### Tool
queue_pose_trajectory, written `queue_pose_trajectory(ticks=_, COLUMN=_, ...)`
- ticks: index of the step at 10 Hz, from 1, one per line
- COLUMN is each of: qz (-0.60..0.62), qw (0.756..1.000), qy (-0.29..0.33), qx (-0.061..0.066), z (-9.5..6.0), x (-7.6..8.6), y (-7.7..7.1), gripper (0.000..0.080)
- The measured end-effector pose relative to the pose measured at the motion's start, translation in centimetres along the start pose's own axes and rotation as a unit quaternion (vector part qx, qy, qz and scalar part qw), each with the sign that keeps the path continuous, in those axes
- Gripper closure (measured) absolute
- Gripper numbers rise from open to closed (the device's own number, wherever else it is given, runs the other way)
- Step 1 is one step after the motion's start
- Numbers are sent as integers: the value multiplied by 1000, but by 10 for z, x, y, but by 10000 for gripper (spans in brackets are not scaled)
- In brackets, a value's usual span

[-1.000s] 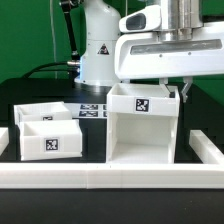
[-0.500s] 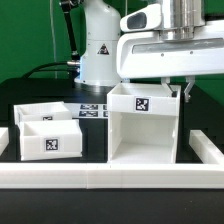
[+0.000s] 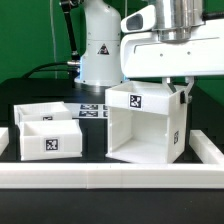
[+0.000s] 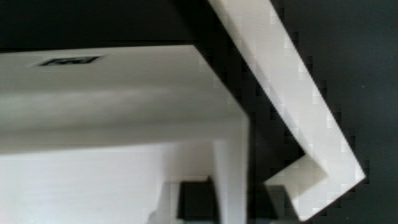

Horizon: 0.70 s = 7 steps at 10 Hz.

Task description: Assemble drawer

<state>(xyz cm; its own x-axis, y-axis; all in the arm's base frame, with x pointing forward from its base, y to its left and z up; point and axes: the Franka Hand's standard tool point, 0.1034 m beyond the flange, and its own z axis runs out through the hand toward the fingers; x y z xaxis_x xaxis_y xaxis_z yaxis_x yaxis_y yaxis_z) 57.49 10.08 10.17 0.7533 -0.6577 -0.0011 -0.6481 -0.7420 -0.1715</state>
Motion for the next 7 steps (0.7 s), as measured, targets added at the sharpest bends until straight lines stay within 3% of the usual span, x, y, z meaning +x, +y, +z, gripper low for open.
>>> queue_pose_trajectory(ticks=3, qz=57, qw=998, qy=8, qx=10, z=-1, x=8, y=-4, gripper=758)
queue_pose_trajectory(ticks=7, qz=156, qw=988, qy=-4, qx=22, z=-3, x=2, y=-11, gripper=758)
